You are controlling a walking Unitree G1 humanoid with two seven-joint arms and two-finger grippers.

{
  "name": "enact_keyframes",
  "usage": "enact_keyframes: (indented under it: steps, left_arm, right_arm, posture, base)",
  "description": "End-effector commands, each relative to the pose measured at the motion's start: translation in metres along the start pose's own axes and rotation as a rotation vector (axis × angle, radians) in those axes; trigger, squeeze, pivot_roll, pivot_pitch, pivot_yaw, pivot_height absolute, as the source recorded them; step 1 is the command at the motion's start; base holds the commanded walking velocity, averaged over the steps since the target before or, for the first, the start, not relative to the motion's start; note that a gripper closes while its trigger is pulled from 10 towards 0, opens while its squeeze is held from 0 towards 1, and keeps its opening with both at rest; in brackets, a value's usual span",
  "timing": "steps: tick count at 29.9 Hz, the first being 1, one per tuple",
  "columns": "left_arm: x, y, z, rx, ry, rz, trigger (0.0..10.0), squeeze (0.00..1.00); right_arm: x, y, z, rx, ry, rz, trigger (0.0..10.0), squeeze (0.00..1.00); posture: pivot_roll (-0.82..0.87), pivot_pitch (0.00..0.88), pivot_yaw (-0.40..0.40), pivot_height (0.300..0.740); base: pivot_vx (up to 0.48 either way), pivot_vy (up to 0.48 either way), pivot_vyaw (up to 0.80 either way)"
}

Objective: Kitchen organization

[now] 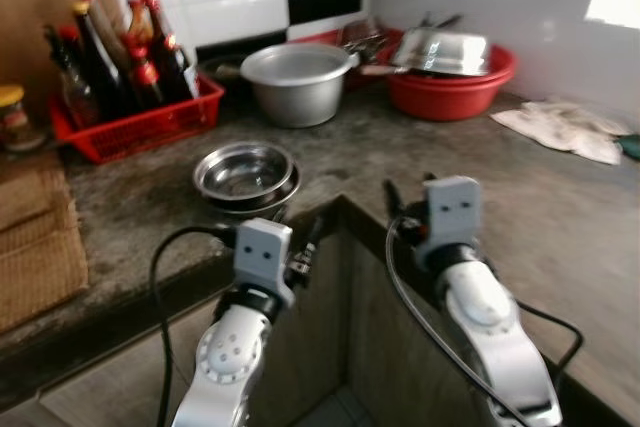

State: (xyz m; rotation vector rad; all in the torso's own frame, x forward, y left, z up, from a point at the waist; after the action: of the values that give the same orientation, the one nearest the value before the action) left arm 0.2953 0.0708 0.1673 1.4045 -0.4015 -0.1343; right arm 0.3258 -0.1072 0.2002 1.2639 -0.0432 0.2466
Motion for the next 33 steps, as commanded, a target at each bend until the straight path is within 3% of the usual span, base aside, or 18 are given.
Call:
enact_keyframes:
  steps: [1, 16, 30, 31, 32, 33]
  left_arm:
    - [0.001, 0.001, 0.004, 0.0, -0.011, -0.002, 10.0, 0.0]
    - [0.001, 0.001, 0.007, 0.014, -0.026, 0.004, 10.0, 0.0]
    - [0.002, -0.005, 0.008, -0.002, -0.018, -0.023, 10.0, 0.0]
    - [0.002, -0.005, 0.007, 0.001, -0.019, -0.023, 10.0, 0.0]
    - [0.002, -0.005, 0.007, -0.001, -0.016, -0.022, 10.0, 0.0]
    - [0.002, -0.005, 0.007, -0.001, -0.016, -0.022, 10.0, 0.0]
  right_arm:
    - [0.0, 0.0, 0.007, -0.009, -0.021, -0.001, 10.0, 0.0]
    - [0.012, 0.006, 0.011, -0.013, -0.021, 0.02, 10.0, 0.0]
    - [0.037, 0.007, 0.009, -0.012, 0.065, -0.016, 10.0, 0.0]
    - [0.04, 0.01, 0.009, -0.029, 0.076, -0.005, 10.0, 0.26]
    - [0.042, 0.011, 0.01, -0.03, 0.072, -0.001, 10.0, 1.0]
    - [0.042, 0.011, 0.01, -0.03, 0.072, -0.001, 10.0, 1.0]
  posture:
    - [0.07, 0.0, 0.001, 0.74]
    - [0.08, 0.0, -0.009, 0.74]
    - [0.08, 0.0, -0.011, 0.74]
    - [0.08, 0.0, -0.011, 0.74]
    - [0.08, 0.0, -0.013, 0.74]
    - [0.08, 0.0, -0.013, 0.74]
  base:
    - [0.0, 0.0, 0.8]
    - [0.057, 0.0, 0.8]
    - [0.059, 0.0, 0.0]
    - [0.0, 0.0, 0.0]
    - [0.0, 0.0, 0.63]
    - [0.0, 0.0, 0.63]
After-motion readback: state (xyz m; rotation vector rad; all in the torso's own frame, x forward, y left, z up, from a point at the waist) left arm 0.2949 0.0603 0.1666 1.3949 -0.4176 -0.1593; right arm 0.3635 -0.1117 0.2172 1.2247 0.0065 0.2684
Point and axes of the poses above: a point about 5 cm out from each wrist's last joint towards the gripper, its own x axis pointing out of the wrist towards the gripper, its own y axis along the axis of the wrist's last joint, z = x × y, the point moved 5 cm from there along x, pointing out of the wrist towards the gripper, and after that the axes turned 11 degrees about -x, right-handed, at the moved point
